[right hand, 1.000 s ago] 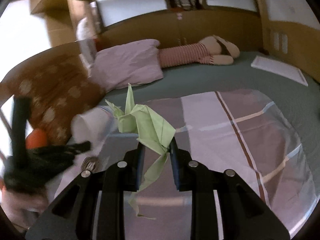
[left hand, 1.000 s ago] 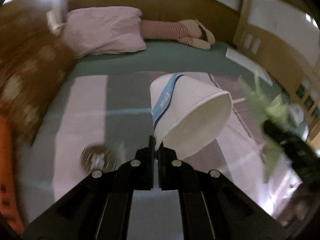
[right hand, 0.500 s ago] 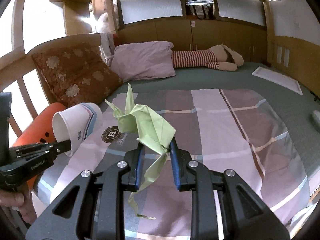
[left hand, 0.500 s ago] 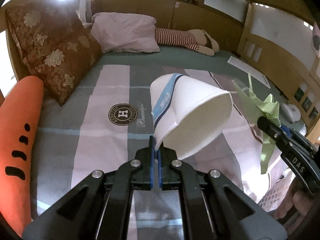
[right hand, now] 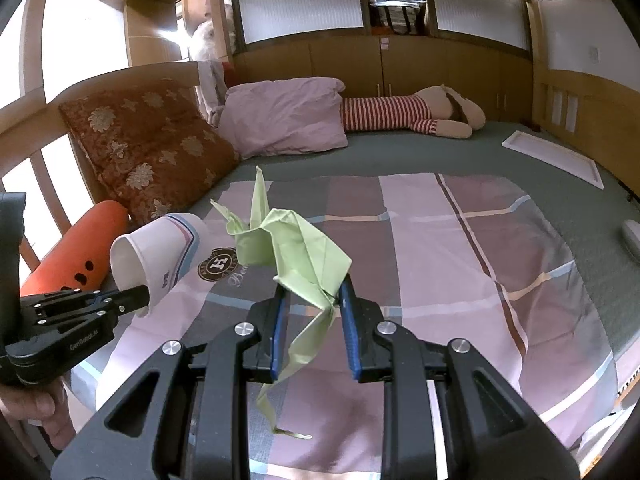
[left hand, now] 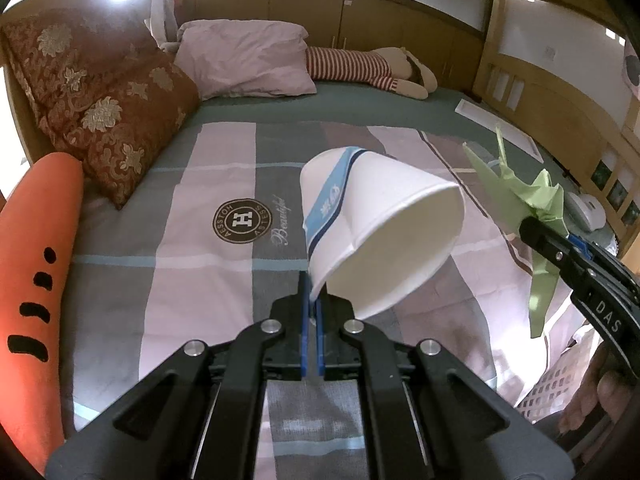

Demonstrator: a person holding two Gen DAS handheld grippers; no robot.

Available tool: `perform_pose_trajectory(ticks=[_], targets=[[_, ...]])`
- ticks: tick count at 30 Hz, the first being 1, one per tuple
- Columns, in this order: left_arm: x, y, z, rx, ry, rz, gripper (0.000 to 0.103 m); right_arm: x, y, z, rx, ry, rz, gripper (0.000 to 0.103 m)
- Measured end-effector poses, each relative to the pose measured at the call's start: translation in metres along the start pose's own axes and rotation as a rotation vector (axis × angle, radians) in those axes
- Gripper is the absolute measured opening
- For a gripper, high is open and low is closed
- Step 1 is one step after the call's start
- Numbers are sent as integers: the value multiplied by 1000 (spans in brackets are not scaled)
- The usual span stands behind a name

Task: Collect trash
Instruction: 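Carry the cup and green paper to the white basket and open both tools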

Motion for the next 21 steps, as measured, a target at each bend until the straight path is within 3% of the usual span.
perform_pose_trajectory(ticks=[7, 12, 15, 17, 21], targets=[[0, -2, 1, -6, -1, 1, 4, 6, 8, -4, 25, -21, -7, 25], [5, -1, 1, 2, -19, 25, 4, 44, 84, -16, 141, -86, -20, 25], [19, 0, 0, 2, -51, 59, 4, 97, 147, -11, 200, -96, 56, 25], [37, 1, -2, 5, -87, 90, 4, 145, 188, 0, 215, -119, 153, 25], [98, 15, -10, 19, -184, 203, 4, 221, 236, 37, 194, -195, 314, 26]])
Point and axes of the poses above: each gripper's, at about its wrist camera, not at the fingertips, and y roughly against the way its jaws point, x to its right, z to its underside, the point moved 9 cm from there along -y, roughly the way its jaws point, and after that the axes turned 13 degrees about -y, right-handed, at the moved point
